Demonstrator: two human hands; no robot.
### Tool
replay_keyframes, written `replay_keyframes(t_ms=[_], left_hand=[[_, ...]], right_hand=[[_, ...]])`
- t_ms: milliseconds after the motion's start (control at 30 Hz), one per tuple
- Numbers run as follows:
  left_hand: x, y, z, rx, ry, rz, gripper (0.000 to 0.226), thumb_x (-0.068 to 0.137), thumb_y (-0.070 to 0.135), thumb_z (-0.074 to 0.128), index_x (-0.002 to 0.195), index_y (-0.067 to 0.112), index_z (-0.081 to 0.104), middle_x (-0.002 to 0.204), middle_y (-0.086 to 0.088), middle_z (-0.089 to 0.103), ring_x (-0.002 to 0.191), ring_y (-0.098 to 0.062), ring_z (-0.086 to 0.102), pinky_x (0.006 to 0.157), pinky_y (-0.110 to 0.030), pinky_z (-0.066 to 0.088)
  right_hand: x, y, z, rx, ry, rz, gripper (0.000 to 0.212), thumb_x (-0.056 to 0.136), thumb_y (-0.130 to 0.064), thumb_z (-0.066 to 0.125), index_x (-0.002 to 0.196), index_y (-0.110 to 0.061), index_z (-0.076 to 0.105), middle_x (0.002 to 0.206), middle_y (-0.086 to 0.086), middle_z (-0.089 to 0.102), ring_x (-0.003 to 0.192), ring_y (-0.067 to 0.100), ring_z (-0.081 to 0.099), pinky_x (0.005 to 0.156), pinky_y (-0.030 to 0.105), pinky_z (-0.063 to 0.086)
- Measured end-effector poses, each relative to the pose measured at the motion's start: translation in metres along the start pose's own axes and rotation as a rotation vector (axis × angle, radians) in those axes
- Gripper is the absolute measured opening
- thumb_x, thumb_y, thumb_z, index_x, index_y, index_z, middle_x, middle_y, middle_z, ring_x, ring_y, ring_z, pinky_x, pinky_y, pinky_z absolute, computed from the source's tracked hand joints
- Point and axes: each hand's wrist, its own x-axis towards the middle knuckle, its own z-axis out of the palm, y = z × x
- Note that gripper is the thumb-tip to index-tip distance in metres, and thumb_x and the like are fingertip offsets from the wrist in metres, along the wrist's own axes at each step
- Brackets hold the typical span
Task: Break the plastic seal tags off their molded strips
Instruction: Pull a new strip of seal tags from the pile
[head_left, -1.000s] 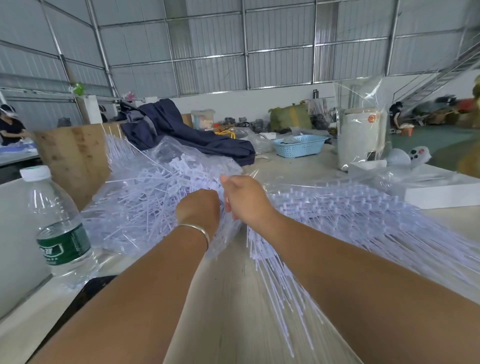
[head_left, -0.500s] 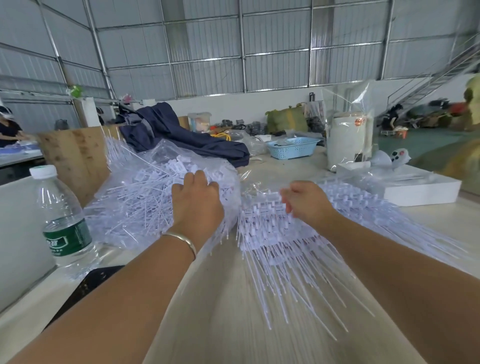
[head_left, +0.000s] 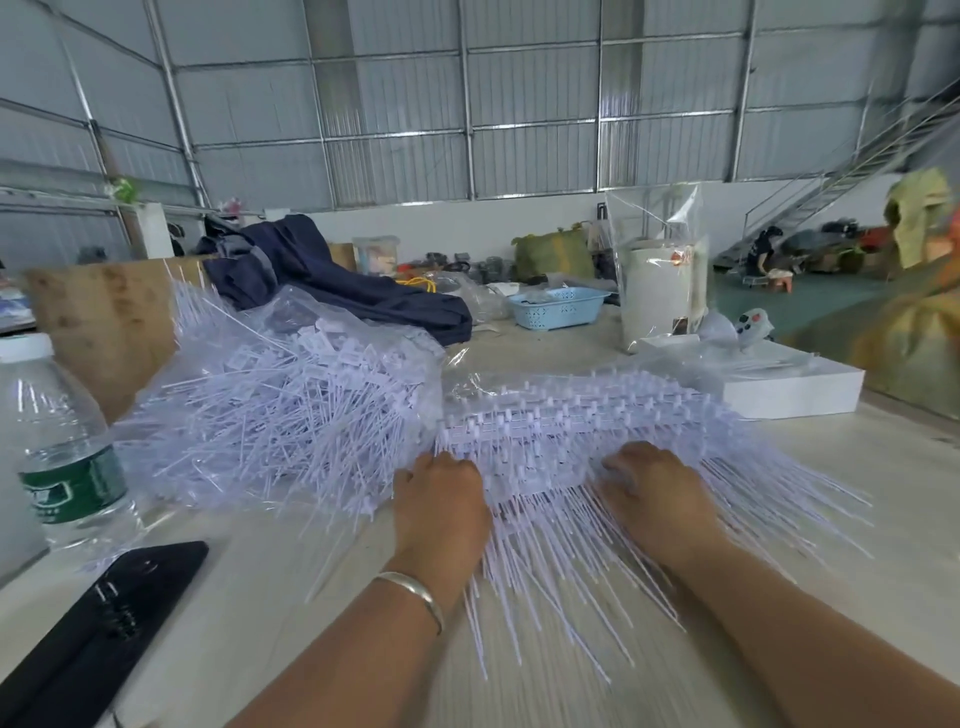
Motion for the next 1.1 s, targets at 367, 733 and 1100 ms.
replay_keyframes(t_ms=[367,733,1100], left_hand=[[-0.01,-0.007,0.005,-0.57,0.366,0.142,0.023,0.097,0.022,0.05,0.088,0.01,0.067,0.102,0.004,0.048,0.086,-0.012,0.051,0.068,-0.032,0.051],[-0.02,-0.009,0.001,-0.959,0.15,0.272,0.027,0.081,0.038,0.059,0.064,0.022,0.073,0.073,0.011,0.061,0.067,-0.008,0.059,0.067,-0.026,0.046],[-0.005,-0.018,0.017,-0.782,0.23,-0.08,0.045,0.096,0.018,0.053,0.139,0.01,0.045,0.136,-0.008,0.047,0.13,-0.024,0.041,0.107,-0.03,0.033]], right_hand=[[0.004,0.011,-0.005,0.178,0.352,-0.013,0.027,0.096,-0.005,0.052,0.116,-0.008,0.07,0.114,0.013,0.068,0.11,0.03,0.058,0.087,0.031,0.044],[-0.002,0.011,-0.031,0.456,0.366,0.157,0.024,0.08,-0.002,0.059,0.07,-0.017,0.075,0.071,-0.001,0.072,0.057,0.014,0.058,0.054,0.022,0.041],[0.005,0.023,-0.026,0.402,-0.155,0.112,0.038,0.077,0.003,0.05,0.046,-0.017,0.06,0.045,0.005,0.057,0.035,0.015,0.046,0.046,0.022,0.037]])
